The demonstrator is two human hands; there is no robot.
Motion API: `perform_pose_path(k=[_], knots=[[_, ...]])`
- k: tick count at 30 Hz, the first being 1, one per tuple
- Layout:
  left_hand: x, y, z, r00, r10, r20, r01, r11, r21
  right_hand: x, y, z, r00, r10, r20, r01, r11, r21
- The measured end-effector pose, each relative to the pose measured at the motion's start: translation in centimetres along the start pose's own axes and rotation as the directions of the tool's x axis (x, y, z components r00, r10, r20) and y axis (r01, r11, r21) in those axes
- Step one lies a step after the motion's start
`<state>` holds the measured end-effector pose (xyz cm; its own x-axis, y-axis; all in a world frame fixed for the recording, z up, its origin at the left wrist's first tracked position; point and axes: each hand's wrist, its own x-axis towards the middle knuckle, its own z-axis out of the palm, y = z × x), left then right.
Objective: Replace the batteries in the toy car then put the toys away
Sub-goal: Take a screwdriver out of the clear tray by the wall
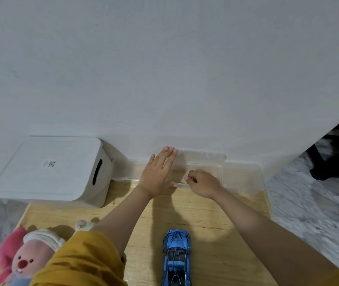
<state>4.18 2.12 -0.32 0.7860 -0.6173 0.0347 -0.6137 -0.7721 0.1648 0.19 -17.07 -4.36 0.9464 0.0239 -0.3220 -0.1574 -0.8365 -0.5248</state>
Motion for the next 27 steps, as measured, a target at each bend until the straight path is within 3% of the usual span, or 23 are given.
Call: perform_pose_path(k=[9, 14, 17, 19, 24, 27], knots=[[-0.1, 0.0, 0.0, 1.0, -0.008, -0.022, 0.007, 1.0, -0.021, 0.0, 0.2, 0.3, 0.999, 0.033, 0.008, -0.033, 0.999, -0.003], [-0.1, -0.2, 0.2, 1.0, -0.007, -0.008, 0.007, 1.0, -0.01, -0.2, 0.4, 0.7, 0.99, 0.041, -0.136, -0.031, 0.997, 0.075], [-0.1, -0.1, 0.1, 1.0, -0.001, -0.007, 0.0, 1.0, -0.024, 0.0, 0.2, 0.4, 0.983, -0.022, -0.181, 0.029, 0.999, 0.033], [-0.1, -0.1, 0.0, 1.0, -0.002, -0.006, 0.002, 1.0, -0.026, 0.5, -0.2, -0.2, 0.99, -0.049, -0.135, 0.053, 0.998, 0.026], [-0.1, -0.1, 0.0, 1.0, 0.0, -0.013, 0.0, 0.999, -0.037, 2.2, -0.6, -0.7, 0.987, -0.055, 0.152, 0.036, 0.992, 0.124], [-0.2, -0.1, -0.2, 0.999, 0.001, -0.038, -0.003, 0.999, -0.048, 2.8, -0.5, -0.7, 0.972, -0.064, 0.225, 0.032, 0.989, 0.141]])
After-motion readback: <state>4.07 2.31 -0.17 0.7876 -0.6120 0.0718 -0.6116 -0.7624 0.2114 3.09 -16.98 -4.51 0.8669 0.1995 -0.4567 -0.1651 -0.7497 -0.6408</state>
